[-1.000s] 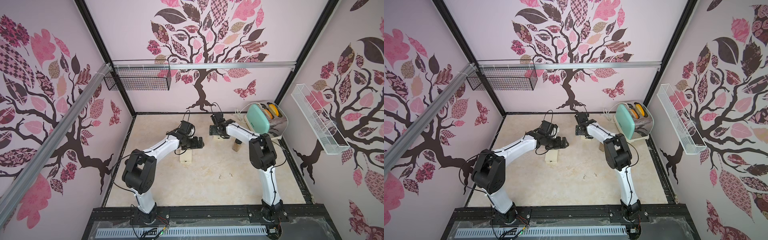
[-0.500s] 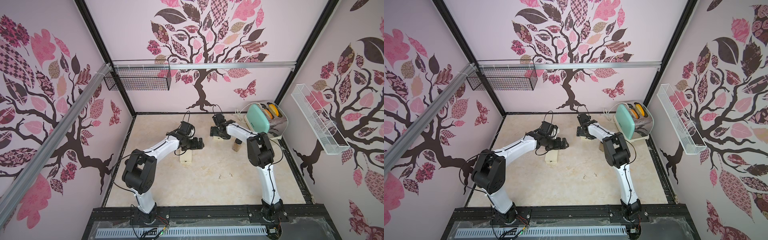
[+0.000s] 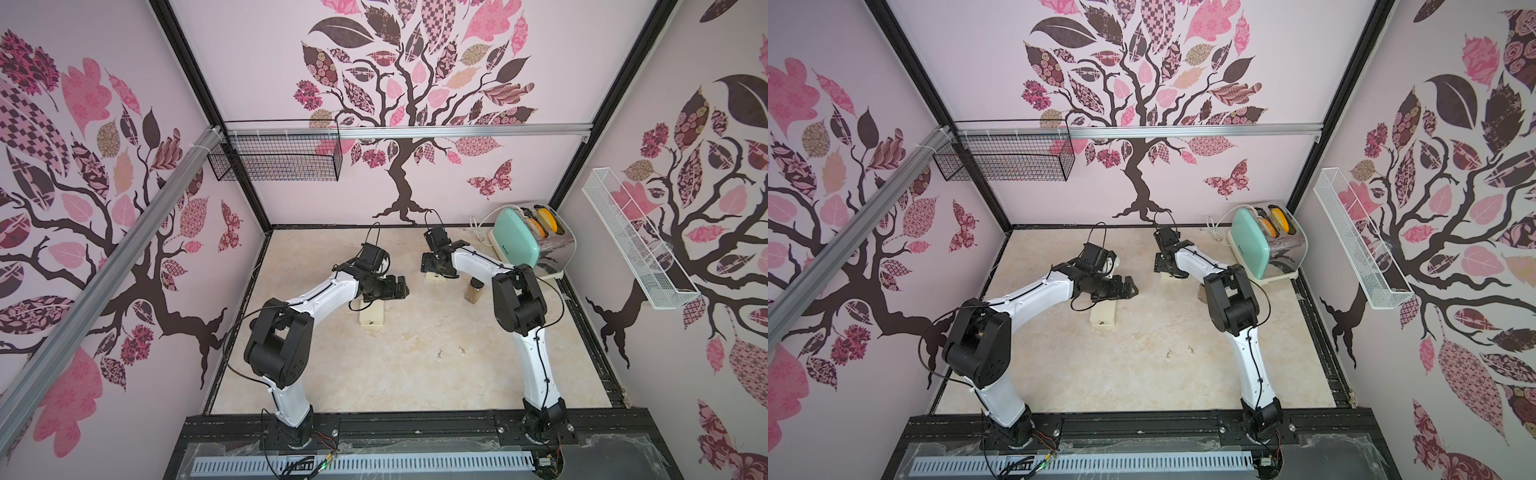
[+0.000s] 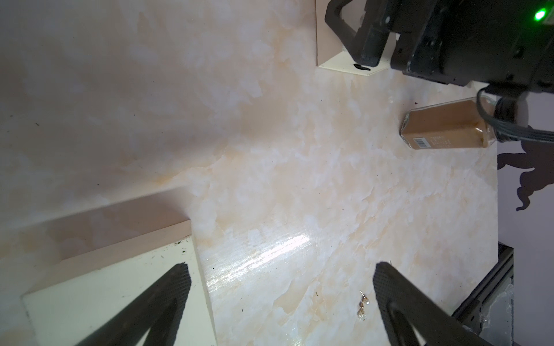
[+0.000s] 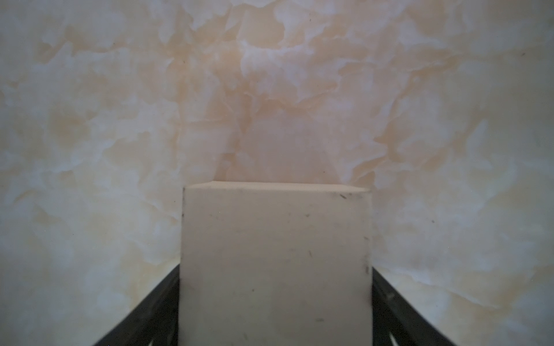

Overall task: Place the earrings into the drawer-style jewelry box
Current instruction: Pick up the jewelry box from the center of the board.

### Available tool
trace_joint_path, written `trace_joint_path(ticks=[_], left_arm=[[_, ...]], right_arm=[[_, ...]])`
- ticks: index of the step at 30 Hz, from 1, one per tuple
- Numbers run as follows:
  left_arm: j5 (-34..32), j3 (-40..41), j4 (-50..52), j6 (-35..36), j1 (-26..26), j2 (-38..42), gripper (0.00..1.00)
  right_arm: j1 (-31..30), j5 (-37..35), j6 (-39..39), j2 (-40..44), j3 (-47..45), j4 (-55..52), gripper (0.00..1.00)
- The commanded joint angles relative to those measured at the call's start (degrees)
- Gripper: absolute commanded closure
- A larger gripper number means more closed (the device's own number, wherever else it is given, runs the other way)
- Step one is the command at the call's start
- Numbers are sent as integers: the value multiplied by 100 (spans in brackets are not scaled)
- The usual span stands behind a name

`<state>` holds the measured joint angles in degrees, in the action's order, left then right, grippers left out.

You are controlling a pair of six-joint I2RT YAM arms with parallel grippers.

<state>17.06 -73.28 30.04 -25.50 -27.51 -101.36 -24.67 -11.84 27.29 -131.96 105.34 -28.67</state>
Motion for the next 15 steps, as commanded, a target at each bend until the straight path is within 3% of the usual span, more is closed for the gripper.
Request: trace_joint_path(ticks=[1,10,15], left_arm=[[52,88,-97,27,9,-37,2],[174,181,-136,-140,-100,155,2],[140,520,-394,-337,-348,398,2]], right_arm=[[19,32,72,215,-49,23,24],[-10,296,126,585,-294,-215,26],[-253,300,139,1589,-1614,210,27]])
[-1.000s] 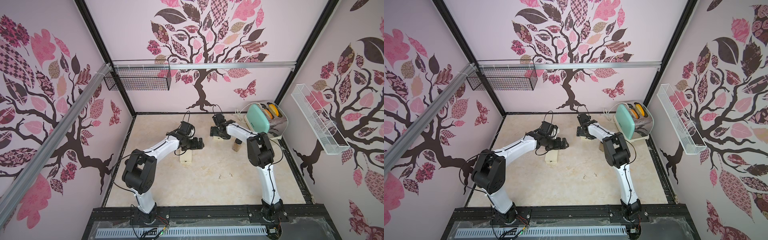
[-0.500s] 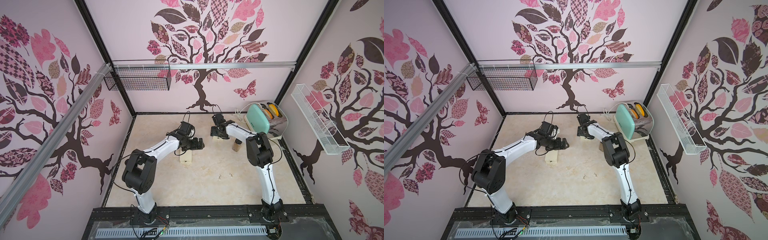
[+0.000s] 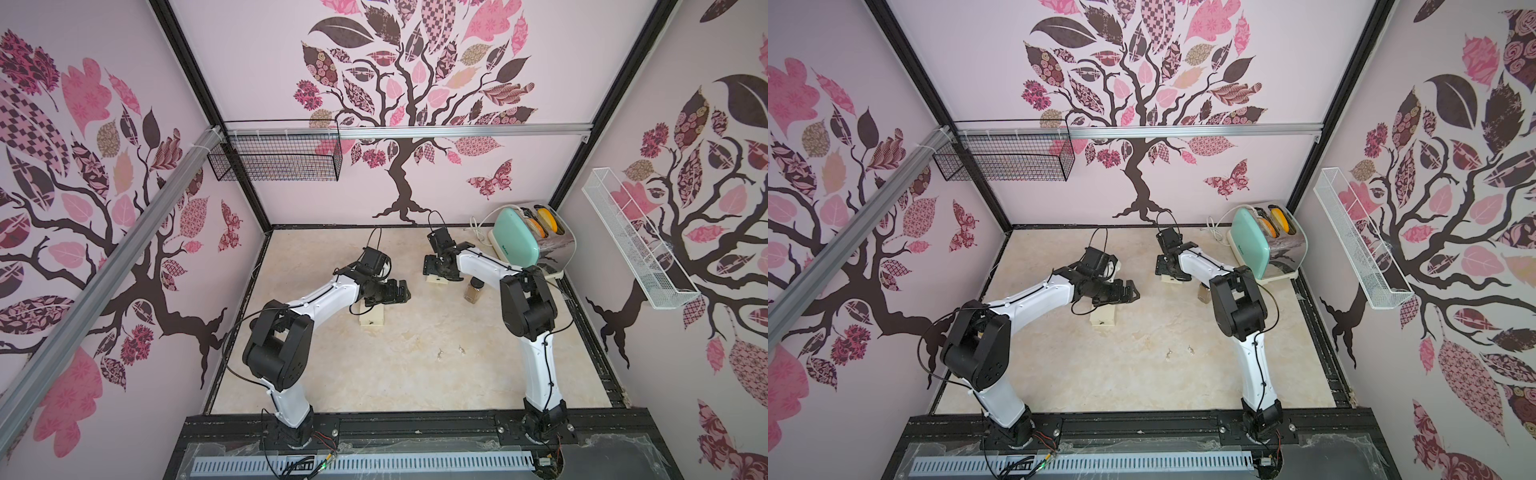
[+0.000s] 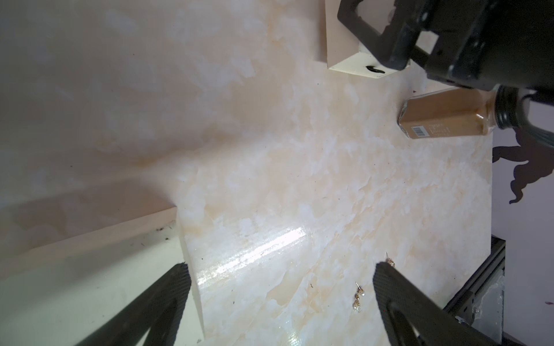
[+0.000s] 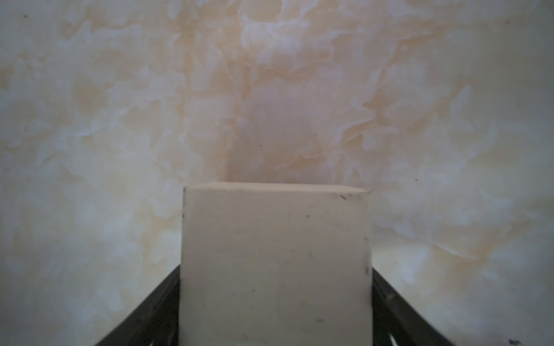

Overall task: Place the earrings into the drawer-style jewelry box
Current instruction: Pick up the jewelry box from the center of the board, then place the jewelry box at the center of the board.

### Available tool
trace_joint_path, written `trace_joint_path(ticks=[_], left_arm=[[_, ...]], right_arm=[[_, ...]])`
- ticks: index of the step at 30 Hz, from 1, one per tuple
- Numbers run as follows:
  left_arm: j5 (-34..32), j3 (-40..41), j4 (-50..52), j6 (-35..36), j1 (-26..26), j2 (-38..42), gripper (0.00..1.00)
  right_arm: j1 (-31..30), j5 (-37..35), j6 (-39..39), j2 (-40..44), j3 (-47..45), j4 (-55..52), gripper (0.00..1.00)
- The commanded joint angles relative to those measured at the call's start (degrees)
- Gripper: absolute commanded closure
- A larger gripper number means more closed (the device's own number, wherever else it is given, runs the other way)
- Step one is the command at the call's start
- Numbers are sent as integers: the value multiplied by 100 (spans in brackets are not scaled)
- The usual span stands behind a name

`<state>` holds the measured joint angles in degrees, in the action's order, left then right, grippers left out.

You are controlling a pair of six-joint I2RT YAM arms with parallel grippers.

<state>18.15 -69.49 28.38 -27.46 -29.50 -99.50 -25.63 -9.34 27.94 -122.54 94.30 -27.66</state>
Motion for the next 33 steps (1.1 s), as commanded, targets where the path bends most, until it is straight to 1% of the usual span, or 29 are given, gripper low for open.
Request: trace_joint_path(ticks=[1,6,9,12,15,21,27,33], left_arm=[[2,195,-274,-169,-205,214,2],[-43,396,-645,-349,-375,47,2],[-218,339,-726,-374,-389,-189,2],[-438,249,-700,-403,-379,-469,2],[-545,226,-675,-440,-350,-701,2],[-858,440,-659,-450,-7,-708,2],[-1236,608,-648,-436,291,-535,2],[-1646,613,-554,-448,418,-470,2]], right_arm=[[-206,46,92,863,-808,192,27],[-550,-95,149,2126,-2377,571,27],[-727,-112,215,2788,-3198,780,27],[-923,-60,254,3297,-3762,920,27],[-1149,-68,260,3640,-4097,964,27],[-1511,-29,280,3957,-4504,1135,27],[-1750,84,291,3887,-4736,1324,27],[-2026,98,225,3748,-4776,1496,26]])
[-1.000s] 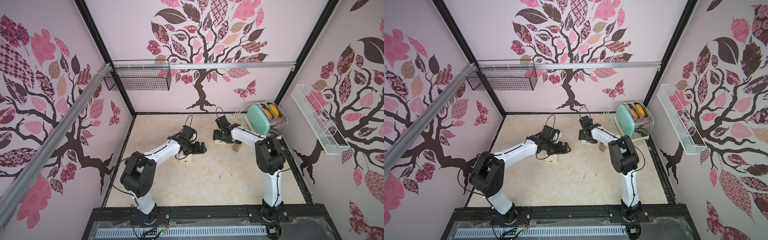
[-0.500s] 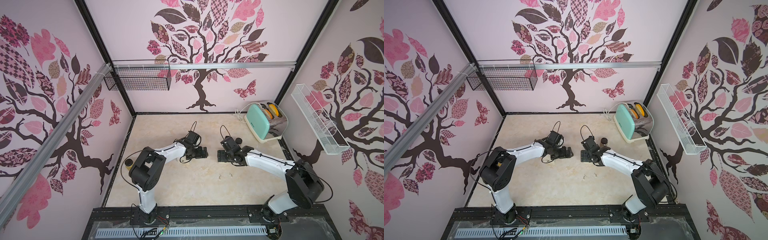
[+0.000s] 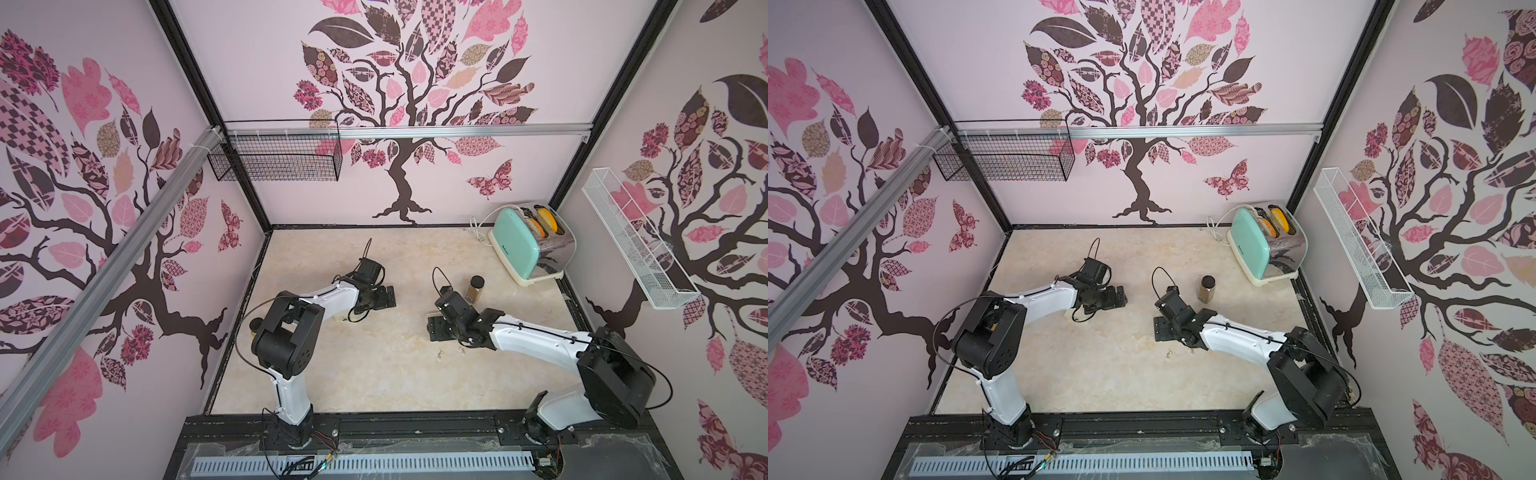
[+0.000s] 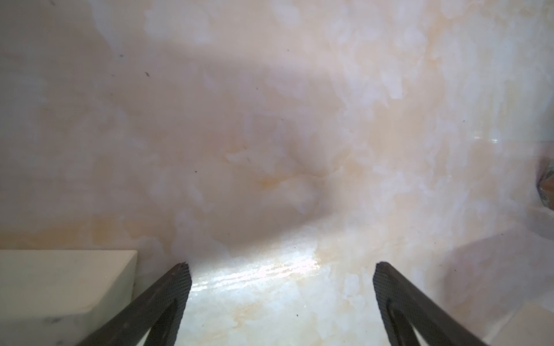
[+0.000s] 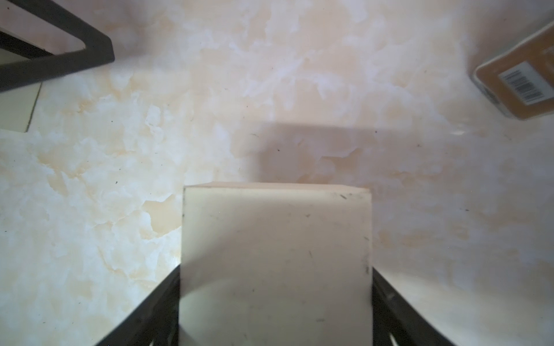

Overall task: Place the earrings into the drawer-style jewelry box
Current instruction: Place the jewelry box at the center of the board.

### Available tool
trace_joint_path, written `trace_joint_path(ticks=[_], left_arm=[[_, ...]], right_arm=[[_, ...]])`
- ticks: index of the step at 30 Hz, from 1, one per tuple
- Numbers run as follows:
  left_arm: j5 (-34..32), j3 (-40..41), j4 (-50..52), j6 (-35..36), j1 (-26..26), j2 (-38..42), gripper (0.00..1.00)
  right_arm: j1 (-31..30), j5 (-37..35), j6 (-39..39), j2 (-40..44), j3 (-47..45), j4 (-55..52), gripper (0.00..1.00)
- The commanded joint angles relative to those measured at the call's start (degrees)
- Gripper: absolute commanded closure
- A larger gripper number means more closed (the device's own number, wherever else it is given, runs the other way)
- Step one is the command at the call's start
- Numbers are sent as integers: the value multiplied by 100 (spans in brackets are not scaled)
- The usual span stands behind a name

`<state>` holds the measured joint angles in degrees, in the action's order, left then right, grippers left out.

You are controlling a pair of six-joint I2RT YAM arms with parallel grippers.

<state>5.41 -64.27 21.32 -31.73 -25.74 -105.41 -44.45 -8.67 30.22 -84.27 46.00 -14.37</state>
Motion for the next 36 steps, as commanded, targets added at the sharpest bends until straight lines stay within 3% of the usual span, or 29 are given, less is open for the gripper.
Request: trace_joint_path(ticks=[1,9,17,25,29,33,36], left_arm=[[-451,93,155,-54,42,133,2],[-791,13,235,-411,84,403,2],[-596,242,341,-388,104,1513,2],[-537,734,441,-225,121,2092,2],[-397,814,513,-177,148,2145,2],[-239,872,488,-153,157,2133,2],[-67,892,487,-109,157,2096,2]], right_arm=[[-195,40,-67,-118,87,200,26],[-792,-108,-945,-840,666,383,23],[-846,310,-1971,-1515,1082,880,21],[-846,16,-2665,-2355,1789,1040,18],[-846,-70,-2926,-2596,2058,1111,12],[-846,-98,-3022,-2580,2168,1099,1],[-846,-109,-2975,-2412,2185,918,1]])
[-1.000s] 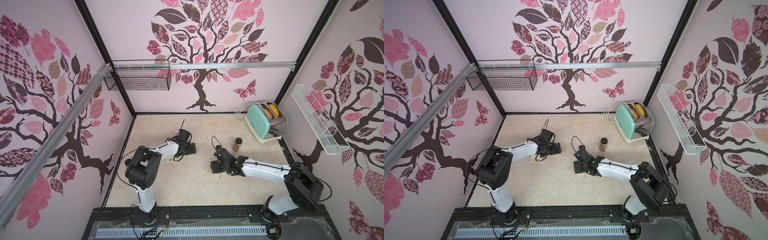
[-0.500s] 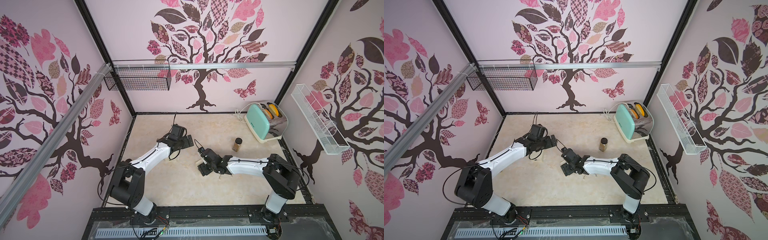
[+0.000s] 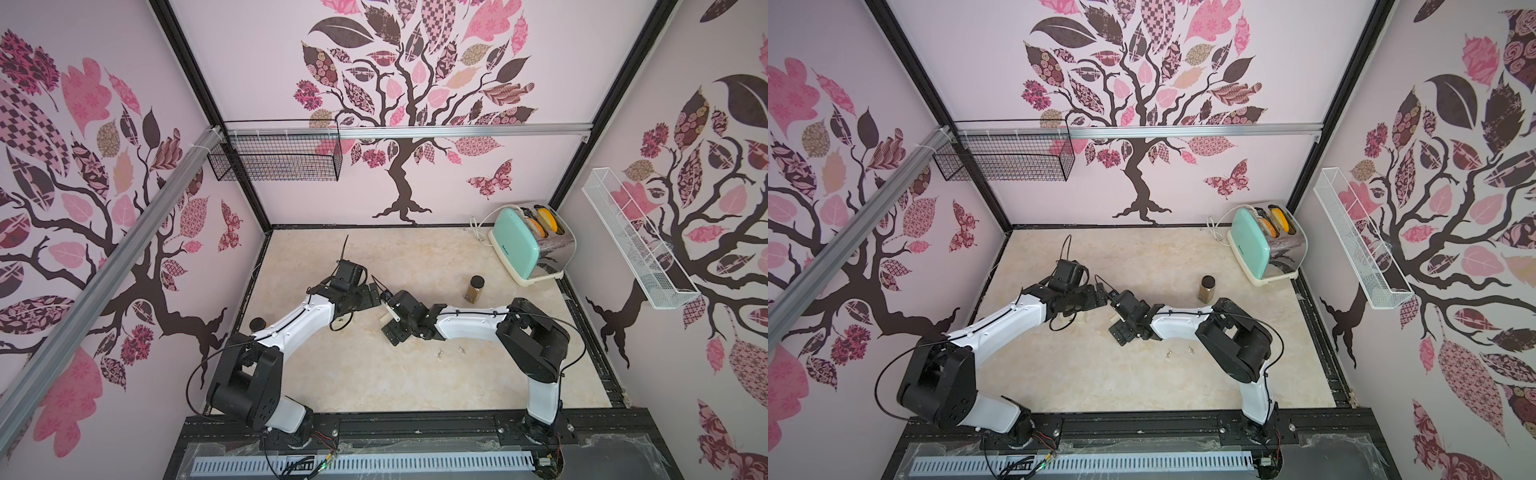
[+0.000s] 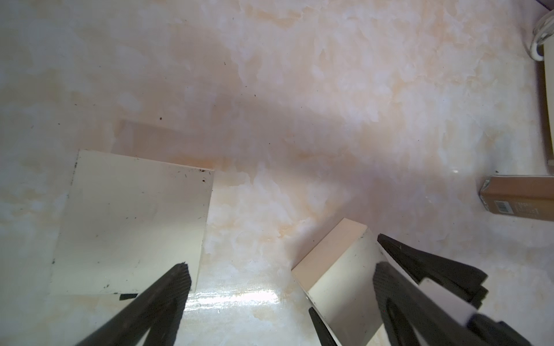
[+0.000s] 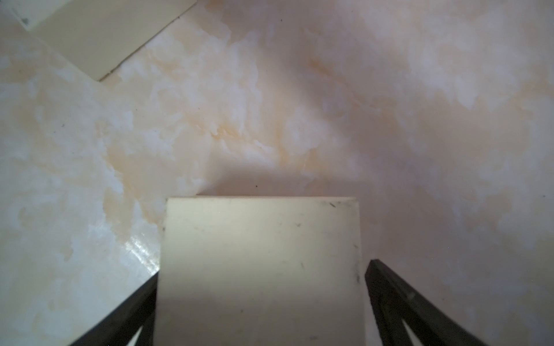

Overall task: Place the earrings into the drawer-style jewelry box
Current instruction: Place the jewelry box at the center of the board, then open the drawer in the jewelry box.

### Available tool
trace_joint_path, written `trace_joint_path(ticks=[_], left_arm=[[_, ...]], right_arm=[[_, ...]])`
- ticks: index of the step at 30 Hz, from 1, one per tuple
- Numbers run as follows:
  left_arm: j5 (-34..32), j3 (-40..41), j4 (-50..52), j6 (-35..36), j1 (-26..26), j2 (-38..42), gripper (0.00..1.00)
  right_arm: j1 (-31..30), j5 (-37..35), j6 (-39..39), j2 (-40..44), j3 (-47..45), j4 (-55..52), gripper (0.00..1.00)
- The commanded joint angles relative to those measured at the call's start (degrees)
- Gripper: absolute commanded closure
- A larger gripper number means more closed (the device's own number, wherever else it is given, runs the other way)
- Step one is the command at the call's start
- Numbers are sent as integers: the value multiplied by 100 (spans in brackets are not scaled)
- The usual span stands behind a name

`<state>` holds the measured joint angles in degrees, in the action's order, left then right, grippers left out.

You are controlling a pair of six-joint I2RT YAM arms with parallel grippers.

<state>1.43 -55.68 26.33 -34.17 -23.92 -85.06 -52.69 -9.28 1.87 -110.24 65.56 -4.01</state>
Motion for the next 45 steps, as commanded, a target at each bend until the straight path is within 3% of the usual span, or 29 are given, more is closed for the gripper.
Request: trace_joint_path(ticks=[1,10,17,28,32,36,45], left_arm=[[413,63,-45,147,-25,61,2],[1427,325,-509,334,-220,-160,2],[1784,231,-742,330,-669,-643,3],[1994,331,-884,86,-807,-732,13],[2047,511,-922,63,-828,-556,15],[1750,383,-536,443,-820,-503,15],[1491,-339,374,1201,-749,-1115,21]], right_arm=[[-22,-58,-88,271,217,-193,1],[-1,277,888,2316,-1352,-460,1],[636,1465,1836,3257,-2601,307,6],[1091,1934,2069,3140,-3022,832,9],[1258,2199,2412,3032,-3040,1137,17],[1449,2435,3017,2696,-2950,1366,30],[1530,3044,3658,1812,-2627,1771,45]])
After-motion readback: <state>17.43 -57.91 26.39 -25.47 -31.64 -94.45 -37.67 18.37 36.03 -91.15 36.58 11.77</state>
